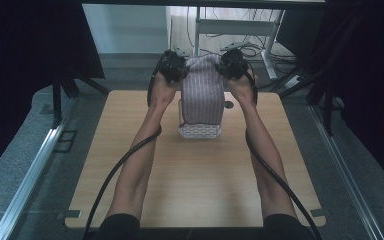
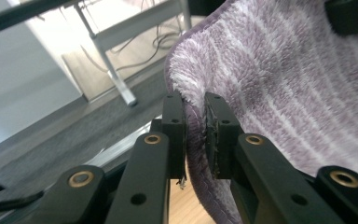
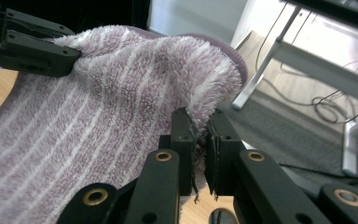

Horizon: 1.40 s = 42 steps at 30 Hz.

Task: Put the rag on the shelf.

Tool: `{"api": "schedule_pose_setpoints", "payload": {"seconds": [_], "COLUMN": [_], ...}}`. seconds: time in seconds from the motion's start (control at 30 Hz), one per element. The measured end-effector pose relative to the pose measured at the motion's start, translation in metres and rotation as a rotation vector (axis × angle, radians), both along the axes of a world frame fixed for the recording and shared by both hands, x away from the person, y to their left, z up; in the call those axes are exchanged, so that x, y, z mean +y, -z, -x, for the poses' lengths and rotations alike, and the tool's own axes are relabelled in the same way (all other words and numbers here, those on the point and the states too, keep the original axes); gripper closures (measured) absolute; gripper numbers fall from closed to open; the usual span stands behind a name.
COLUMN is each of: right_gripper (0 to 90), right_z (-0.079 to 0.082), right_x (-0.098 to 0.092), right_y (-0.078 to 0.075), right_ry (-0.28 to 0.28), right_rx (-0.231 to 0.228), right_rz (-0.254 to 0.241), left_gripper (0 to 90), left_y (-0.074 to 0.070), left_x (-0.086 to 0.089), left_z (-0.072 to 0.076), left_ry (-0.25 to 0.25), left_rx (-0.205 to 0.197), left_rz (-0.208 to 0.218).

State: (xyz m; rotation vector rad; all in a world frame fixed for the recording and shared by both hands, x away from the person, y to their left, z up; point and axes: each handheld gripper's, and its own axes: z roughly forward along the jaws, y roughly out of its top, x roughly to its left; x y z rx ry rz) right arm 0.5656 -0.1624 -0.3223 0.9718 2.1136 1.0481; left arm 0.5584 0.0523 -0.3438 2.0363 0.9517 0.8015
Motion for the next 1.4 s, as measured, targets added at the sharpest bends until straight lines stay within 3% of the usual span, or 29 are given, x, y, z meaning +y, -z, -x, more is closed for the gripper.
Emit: {"api": "schedule_pose_setpoints", "payload": {"seconds": [0.17, 0.3, 0.4, 0.5, 0.77, 1.0, 1.17, 1.23, 1.4], "right_gripper": [81.6, 80.3, 73.4, 63.0, 53.6, 45.3, 38.9, 33.6, 29.7], "right_z": [-0.004, -0.005, -0.005, -0.004, 0.002, 0.011, 0.019, 0.025, 0.034], "right_x": [0.002, 0.001, 0.000, -0.002, -0.005, -0.006, -0.009, -0.011, -0.013], "right_y": [0.018, 0.028, 0.035, 0.039, 0.039, 0.037, 0.034, 0.034, 0.034], "right_ry": [-0.010, -0.011, -0.020, -0.019, -0.031, -0.045, -0.058, -0.079, -0.105], "right_rx": [0.051, 0.086, 0.127, 0.144, 0.149, 0.158, 0.158, 0.156, 0.160], "right_rz": [0.025, 0.031, 0.021, 0.007, -0.022, -0.049, -0.077, -0.090, -0.106], "left_gripper": [78.2, 74.3, 64.4, 50.0, 34.5, 27.1, 22.1, 19.8, 17.6], "left_y": [0.016, 0.026, 0.030, 0.031, 0.024, 0.020, 0.021, 0.023, 0.024], "left_x": [-0.001, 0.003, 0.007, 0.012, 0.019, 0.017, 0.018, 0.017, 0.014], "left_z": [-0.005, -0.005, -0.006, -0.004, 0.006, 0.018, 0.024, 0.026, 0.035], "left_ry": [0.009, 0.020, 0.030, 0.028, 0.051, 0.085, 0.119, 0.131, 0.170], "left_rx": [0.066, 0.117, 0.160, 0.171, 0.169, 0.168, 0.190, 0.190, 0.195], "left_rz": [-0.033, -0.001, 0.017, 0.080, 0.180, 0.189, 0.231, 0.230, 0.236]}}
